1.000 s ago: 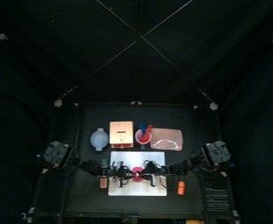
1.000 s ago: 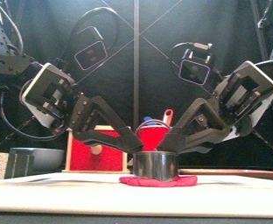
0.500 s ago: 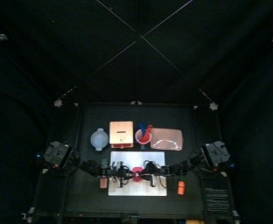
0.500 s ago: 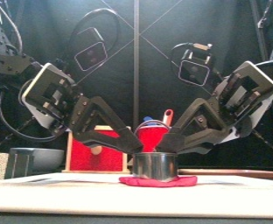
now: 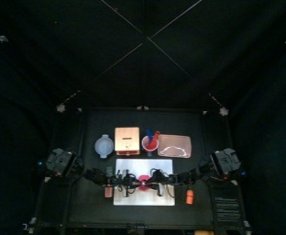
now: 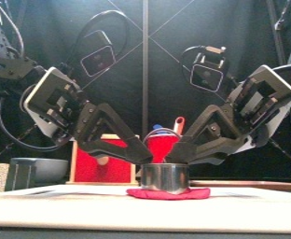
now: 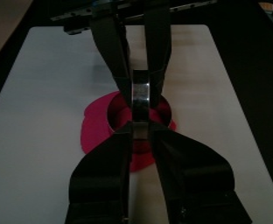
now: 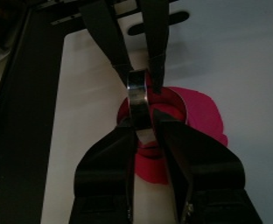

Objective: Get the cutter from the drawer then cut the dough then place the extra dough in the bowl
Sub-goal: Cut the dough

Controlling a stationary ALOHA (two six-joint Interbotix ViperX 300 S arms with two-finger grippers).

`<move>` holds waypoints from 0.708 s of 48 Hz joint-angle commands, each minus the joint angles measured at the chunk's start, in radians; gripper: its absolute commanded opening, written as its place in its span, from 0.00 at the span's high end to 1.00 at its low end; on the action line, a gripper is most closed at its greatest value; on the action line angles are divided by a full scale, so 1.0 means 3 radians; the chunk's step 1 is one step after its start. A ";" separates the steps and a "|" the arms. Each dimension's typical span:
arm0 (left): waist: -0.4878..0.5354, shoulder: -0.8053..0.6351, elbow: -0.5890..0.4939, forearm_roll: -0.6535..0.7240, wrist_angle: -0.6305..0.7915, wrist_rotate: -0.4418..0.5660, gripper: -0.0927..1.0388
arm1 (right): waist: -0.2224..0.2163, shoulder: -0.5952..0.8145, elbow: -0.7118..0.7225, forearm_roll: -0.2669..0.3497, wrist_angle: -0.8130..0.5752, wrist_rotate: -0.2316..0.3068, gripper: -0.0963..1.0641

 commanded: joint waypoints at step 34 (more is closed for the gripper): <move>-0.0015 -0.0220 0.0066 0.0066 0.0210 0.0046 0.38 | 0.0010 0.0026 -0.0066 -0.0097 0.0128 0.0041 0.42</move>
